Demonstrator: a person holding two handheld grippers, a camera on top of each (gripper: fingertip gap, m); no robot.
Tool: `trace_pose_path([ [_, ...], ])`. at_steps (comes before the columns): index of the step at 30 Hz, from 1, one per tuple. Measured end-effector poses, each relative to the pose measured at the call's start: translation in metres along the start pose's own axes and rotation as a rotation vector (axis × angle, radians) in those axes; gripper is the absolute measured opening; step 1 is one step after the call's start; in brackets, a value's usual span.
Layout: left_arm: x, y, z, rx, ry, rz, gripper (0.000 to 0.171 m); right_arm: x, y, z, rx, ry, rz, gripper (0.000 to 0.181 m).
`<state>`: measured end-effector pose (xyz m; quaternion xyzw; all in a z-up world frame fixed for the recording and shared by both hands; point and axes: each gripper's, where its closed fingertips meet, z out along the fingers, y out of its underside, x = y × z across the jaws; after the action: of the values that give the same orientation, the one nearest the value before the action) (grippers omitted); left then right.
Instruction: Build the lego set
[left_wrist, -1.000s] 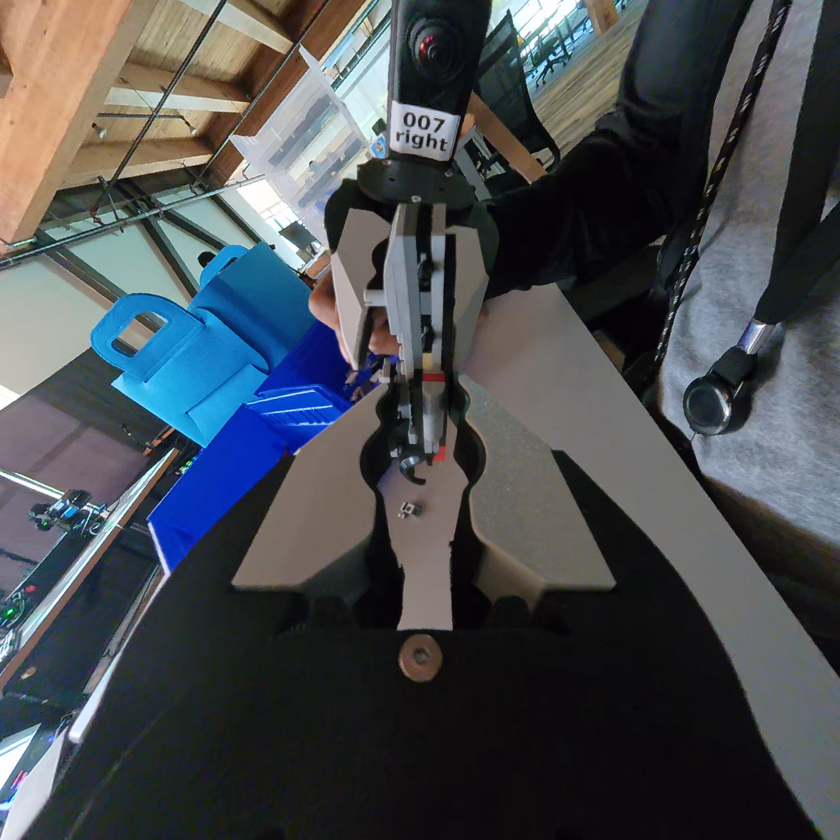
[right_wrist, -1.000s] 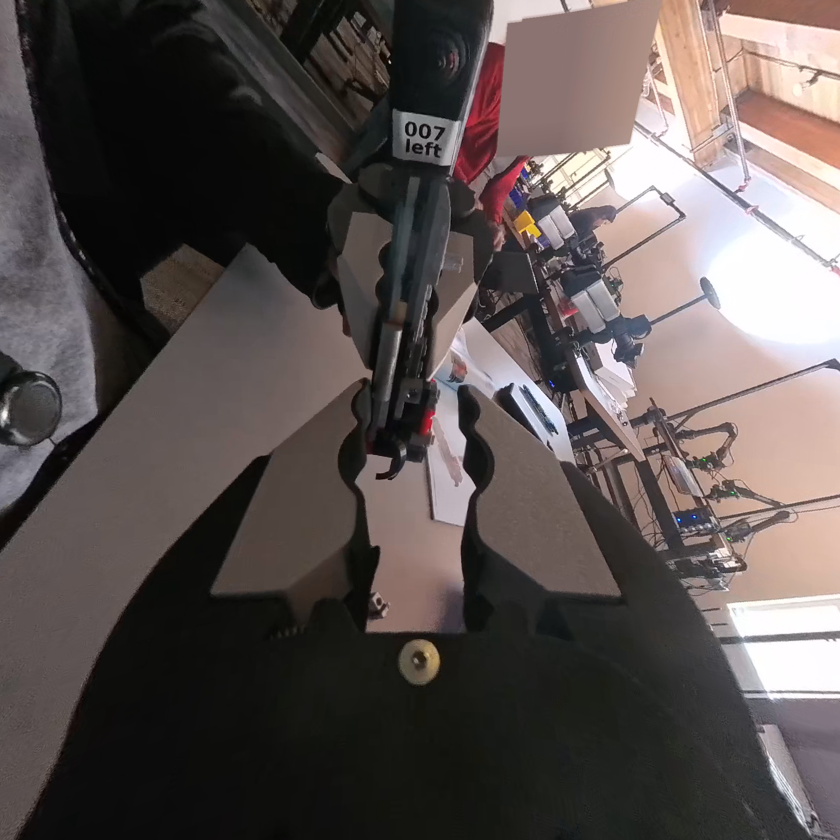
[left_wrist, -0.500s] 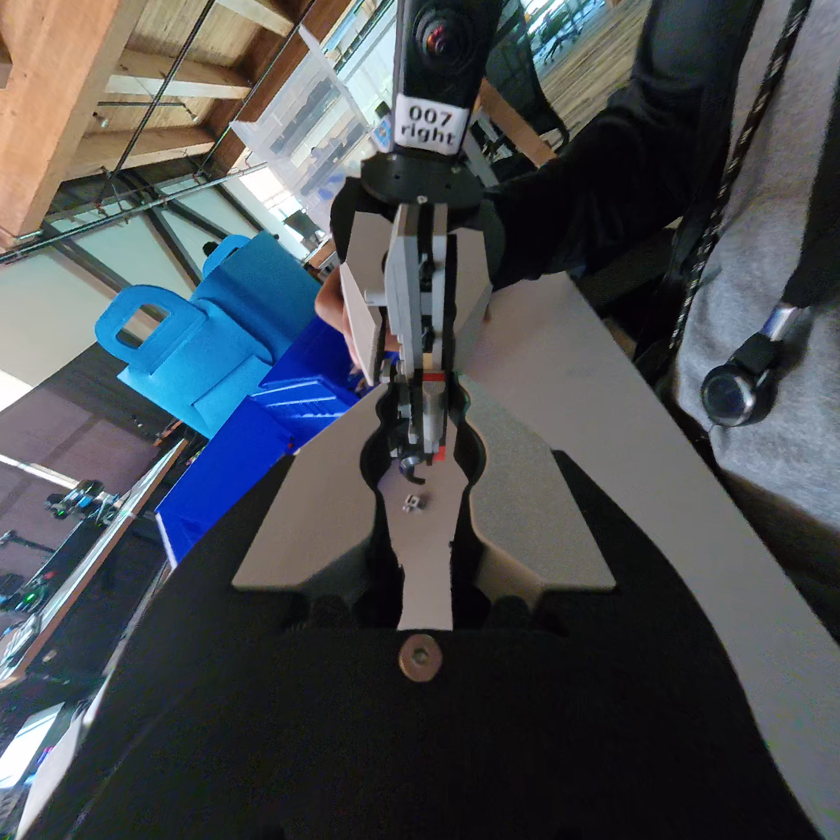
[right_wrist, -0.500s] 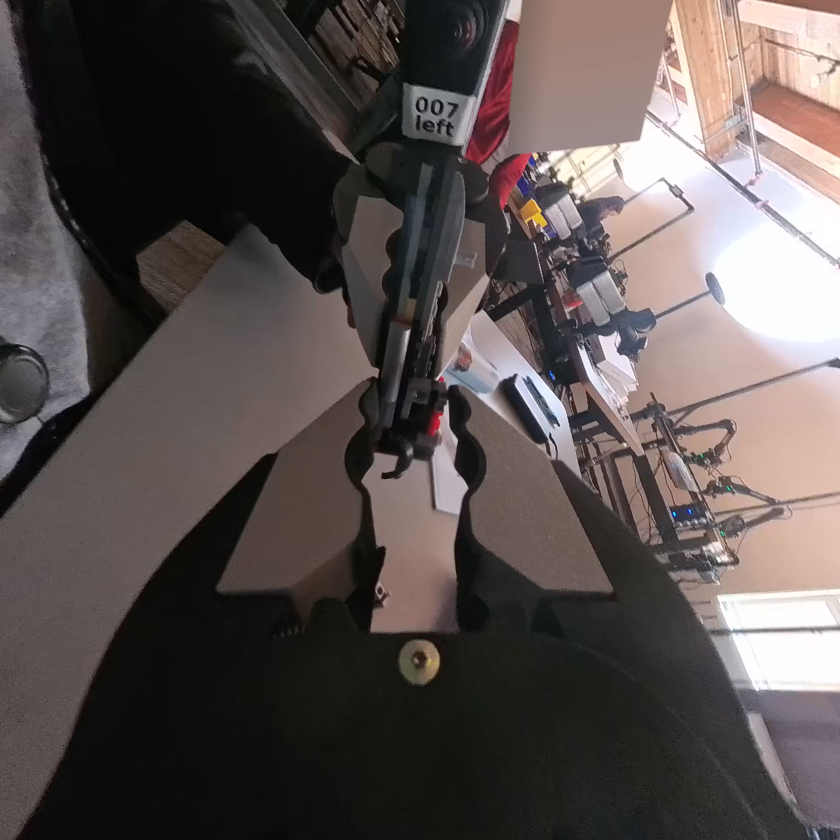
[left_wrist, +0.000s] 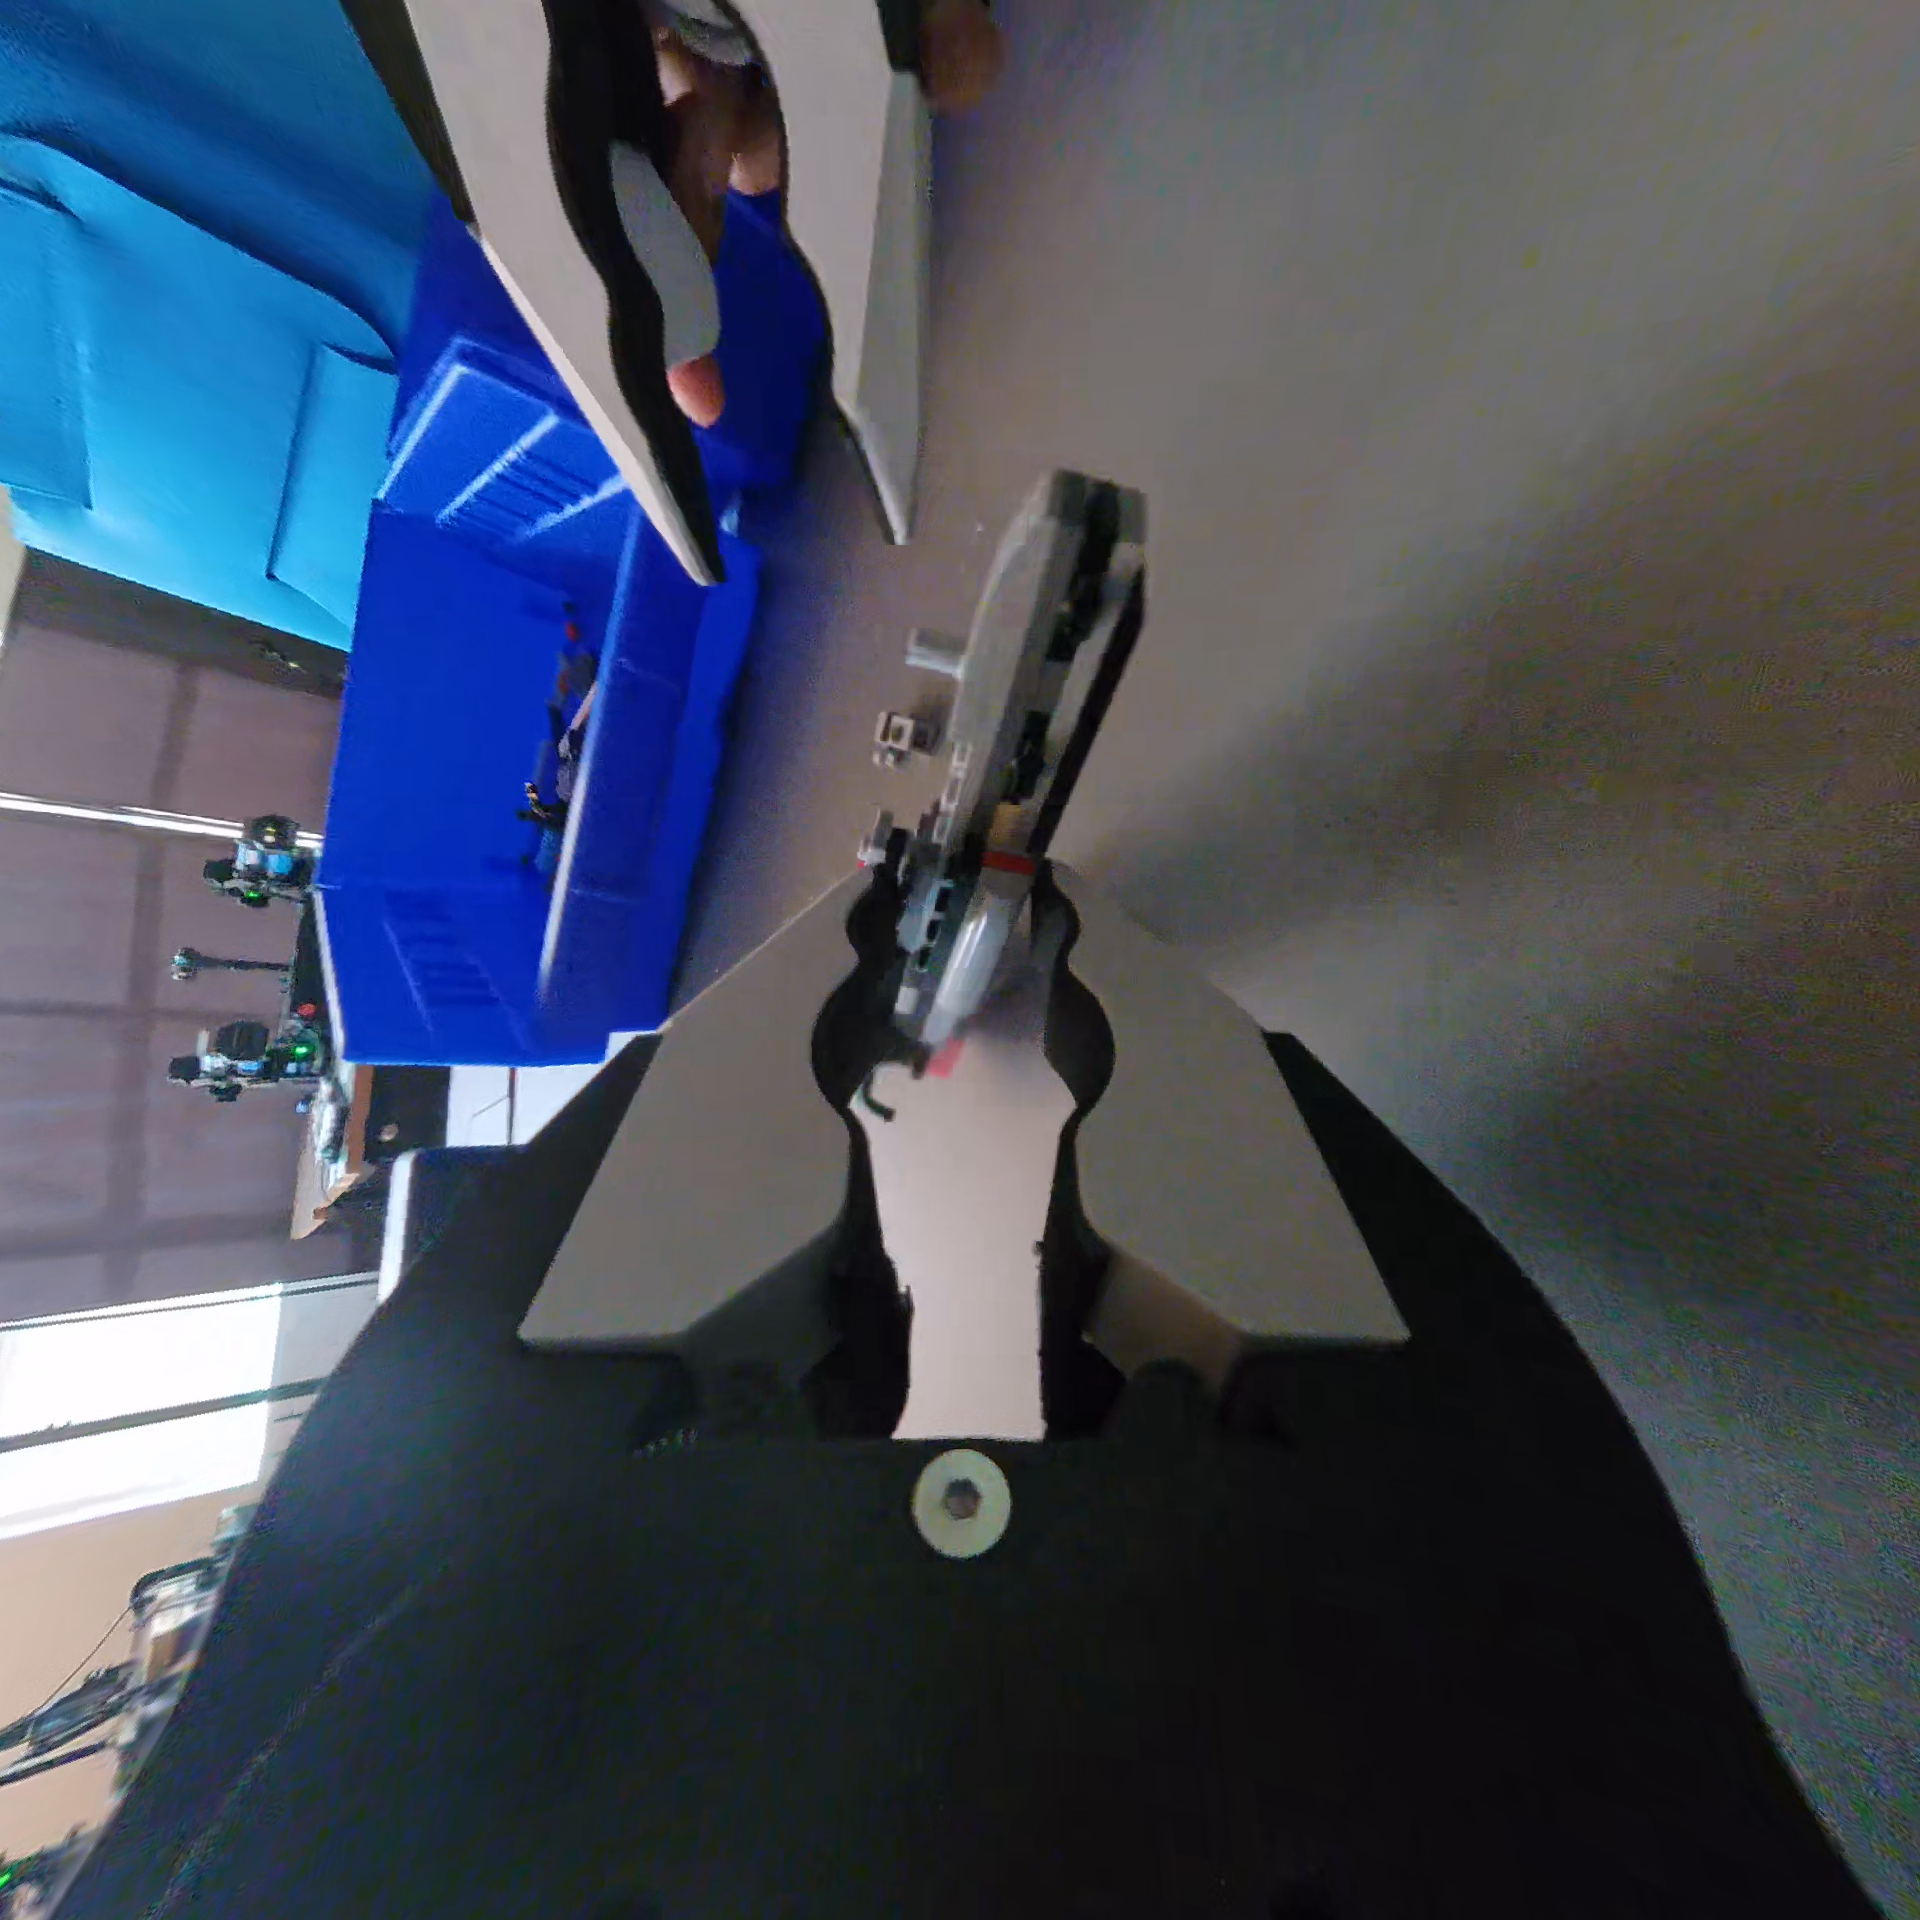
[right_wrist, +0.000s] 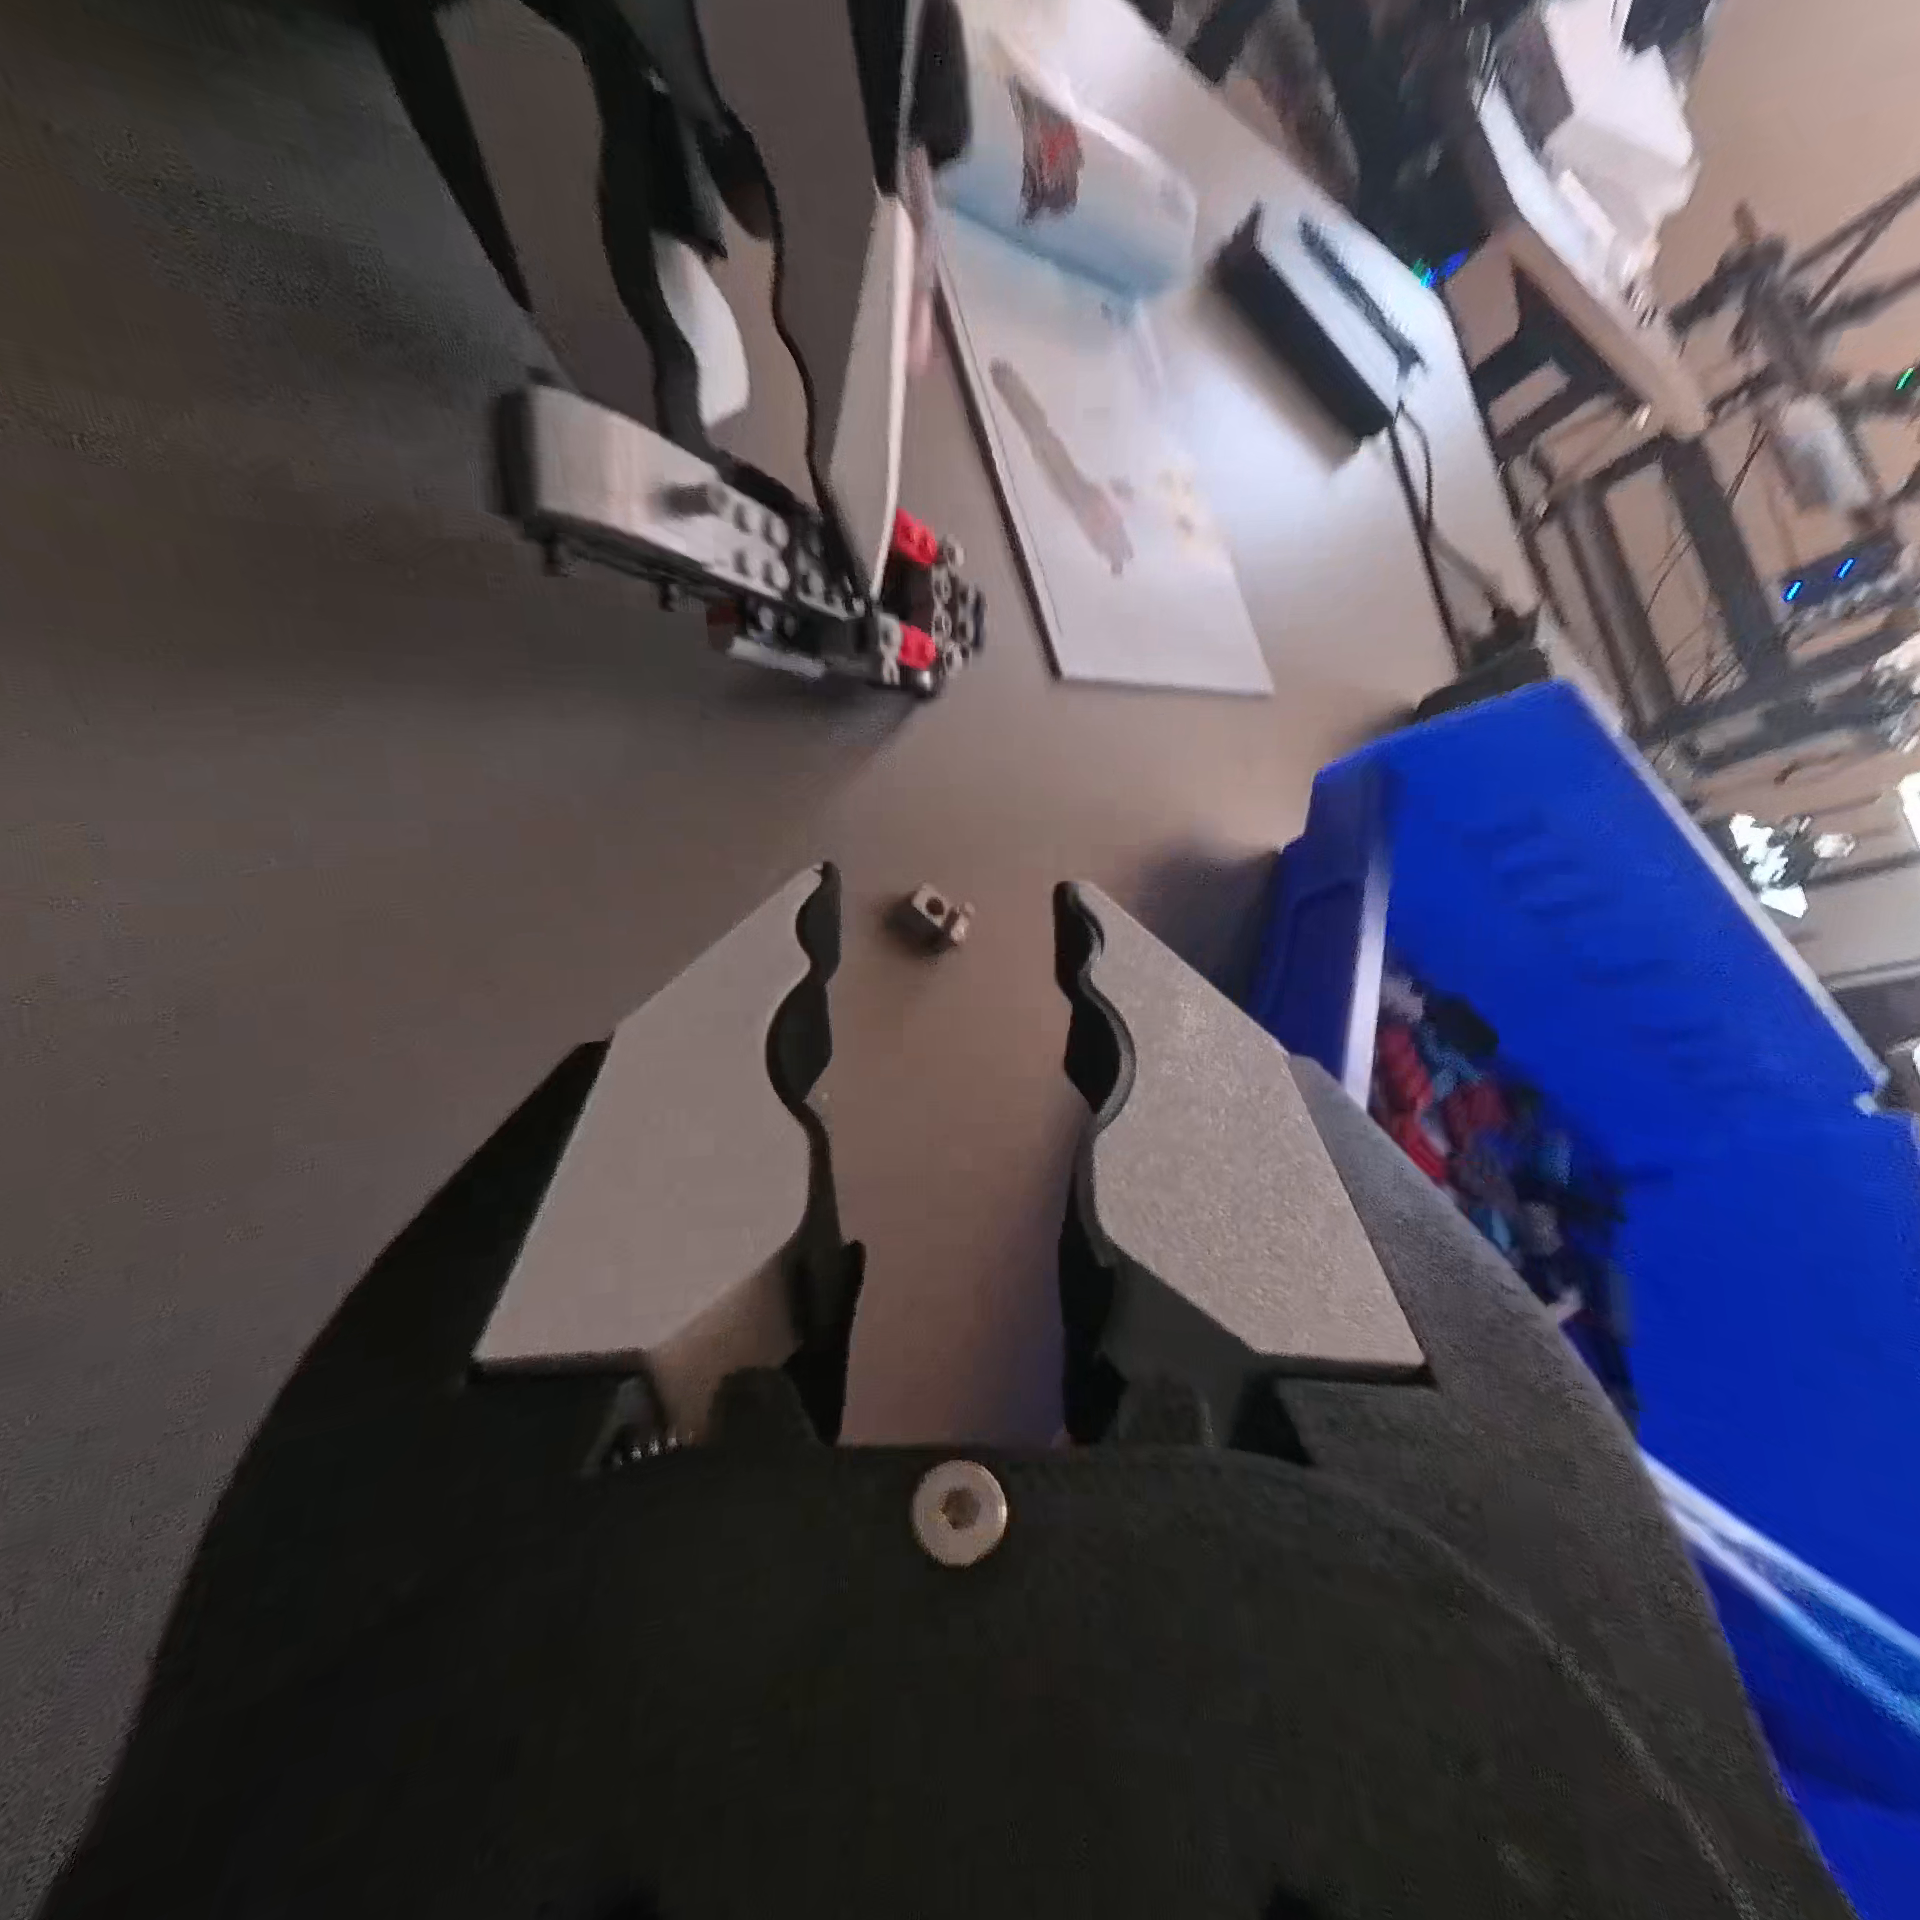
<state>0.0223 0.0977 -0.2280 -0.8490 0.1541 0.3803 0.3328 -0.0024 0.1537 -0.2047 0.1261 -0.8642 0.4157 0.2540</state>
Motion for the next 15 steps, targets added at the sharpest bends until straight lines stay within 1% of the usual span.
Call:
trace_pose_path([
  [3, 0.006, 0.005, 0.000, -0.009, 0.041, -0.031, 0.029, 0.005, 0.021, 0.011, -0.109, -0.013, 0.099, 0.038],
  [5, 0.008, 0.007, -0.001, -0.002, 0.057, -0.079, 0.036, 0.007, 0.032, 0.018, -0.170, -0.024, 0.168, 0.037],
  [7, 0.007, 0.006, -0.006, 0.031, 0.066, -0.134, 0.044, 0.005, 0.034, 0.023, -0.189, -0.051, 0.252, 0.036],
  [9, 0.005, 0.003, -0.013, 0.076, 0.070, -0.191, 0.049, 0.001, 0.031, 0.027, -0.174, -0.084, 0.316, 0.036],
  [12, -0.003, -0.003, -0.028, 0.161, 0.058, -0.291, 0.050, -0.003, 0.026, 0.032, -0.162, -0.099, 0.363, 0.036],
  [15, -0.014, -0.006, -0.039, 0.227, 0.039, -0.415, 0.049, -0.002, 0.032, 0.039, -0.208, -0.074, 0.385, 0.034],
])
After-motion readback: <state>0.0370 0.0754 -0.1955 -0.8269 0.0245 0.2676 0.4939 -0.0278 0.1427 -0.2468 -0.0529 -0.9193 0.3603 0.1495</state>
